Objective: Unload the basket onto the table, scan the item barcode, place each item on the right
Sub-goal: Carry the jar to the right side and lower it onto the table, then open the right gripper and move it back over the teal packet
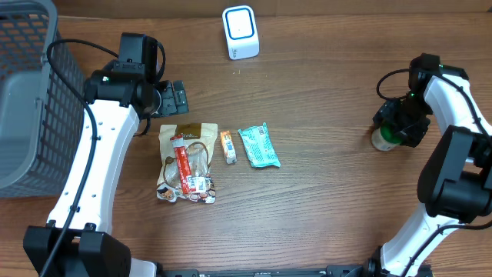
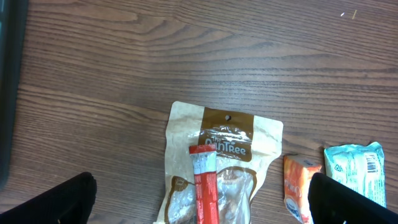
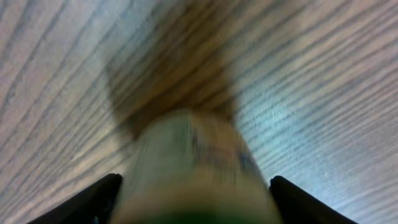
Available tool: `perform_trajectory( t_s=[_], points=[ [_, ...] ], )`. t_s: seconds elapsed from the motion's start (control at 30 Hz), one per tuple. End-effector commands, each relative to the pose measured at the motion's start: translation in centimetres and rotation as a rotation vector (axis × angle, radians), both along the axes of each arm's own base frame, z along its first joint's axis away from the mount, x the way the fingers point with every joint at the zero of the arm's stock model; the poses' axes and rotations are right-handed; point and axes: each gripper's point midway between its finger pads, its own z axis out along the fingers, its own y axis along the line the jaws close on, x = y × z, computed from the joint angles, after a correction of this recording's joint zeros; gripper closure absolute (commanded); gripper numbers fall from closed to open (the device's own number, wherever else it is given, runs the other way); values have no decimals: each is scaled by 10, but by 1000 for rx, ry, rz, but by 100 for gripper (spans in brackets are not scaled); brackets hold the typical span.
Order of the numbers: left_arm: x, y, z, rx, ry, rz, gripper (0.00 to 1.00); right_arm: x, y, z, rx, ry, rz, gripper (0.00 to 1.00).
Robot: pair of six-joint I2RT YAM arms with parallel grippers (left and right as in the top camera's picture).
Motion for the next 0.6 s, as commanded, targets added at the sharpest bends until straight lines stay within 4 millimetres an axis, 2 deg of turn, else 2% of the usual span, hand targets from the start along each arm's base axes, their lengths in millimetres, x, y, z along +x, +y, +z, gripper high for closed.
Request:
perform_trajectory(
  t_s=[0.0, 0.13, 0.23, 0.27, 0.4, 0.47, 0.57],
  points=[
    [4, -4, 4, -12, -13, 4, 0, 21, -4, 32, -4, -78, -6, 21],
    [4, -4, 4, -12, -14, 4, 0, 28, -6, 71, -11, -107, -6, 14],
    [4, -4, 4, -12, -13, 4, 0, 36, -6, 110, -16, -152, -2, 14],
    [4, -4, 4, -11, -13, 4, 0, 39, 0, 125, 3, -176, 18, 14],
    [4, -4, 4, -12, -13, 4, 0, 46, 42, 172, 147, -276, 223, 17],
    [4, -4, 4, -12, -13, 4, 0, 47, 61, 181, 203, -302, 305, 19],
    [4, -4, 4, -11, -13, 4, 0, 42, 97, 180, 289, -294, 428, 21]
  ],
)
